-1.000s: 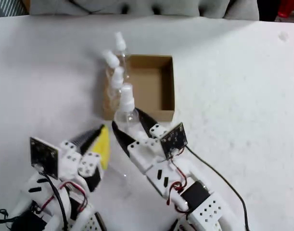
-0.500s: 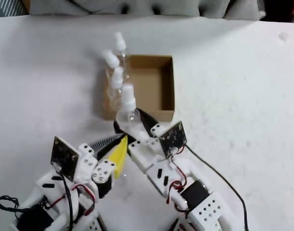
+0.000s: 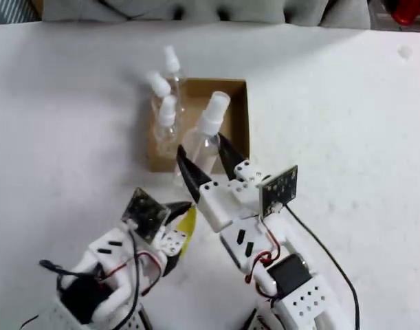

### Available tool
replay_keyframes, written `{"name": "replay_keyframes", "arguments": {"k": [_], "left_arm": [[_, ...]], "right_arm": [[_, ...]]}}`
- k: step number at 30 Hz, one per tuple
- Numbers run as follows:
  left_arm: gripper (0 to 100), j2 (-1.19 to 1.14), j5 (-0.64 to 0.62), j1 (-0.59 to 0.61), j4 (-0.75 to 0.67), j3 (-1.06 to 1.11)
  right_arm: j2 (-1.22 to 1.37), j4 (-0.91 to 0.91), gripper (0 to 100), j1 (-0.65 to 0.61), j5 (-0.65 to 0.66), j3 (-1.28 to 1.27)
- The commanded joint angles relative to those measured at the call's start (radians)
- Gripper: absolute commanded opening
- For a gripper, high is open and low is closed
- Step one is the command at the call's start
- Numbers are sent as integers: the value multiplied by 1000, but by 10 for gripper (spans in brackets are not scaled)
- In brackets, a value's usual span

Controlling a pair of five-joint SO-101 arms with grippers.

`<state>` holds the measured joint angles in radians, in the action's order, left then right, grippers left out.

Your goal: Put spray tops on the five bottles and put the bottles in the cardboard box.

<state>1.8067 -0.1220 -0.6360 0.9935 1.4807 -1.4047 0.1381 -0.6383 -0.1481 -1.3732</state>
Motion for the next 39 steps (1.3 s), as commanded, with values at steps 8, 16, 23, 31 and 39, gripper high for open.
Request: {"name": "replay_keyframes", "arguments": {"k": [8, 16, 23, 31, 39], "left_arm": [[20, 24, 3, -10, -189, 43], [20, 24, 3, 28, -272, 83], [20, 24, 2, 102, -423, 157], [20, 24, 2, 97, -423, 161], [20, 24, 2, 104, -420, 164]], "right_arm": [[-5, 4, 15, 24, -8, 49], [-13, 44, 15, 27, -6, 58], [-5, 70, 15, 27, -9, 78], [-5, 67, 15, 24, -9, 78], [-10, 96, 15, 22, -11, 75]]}}
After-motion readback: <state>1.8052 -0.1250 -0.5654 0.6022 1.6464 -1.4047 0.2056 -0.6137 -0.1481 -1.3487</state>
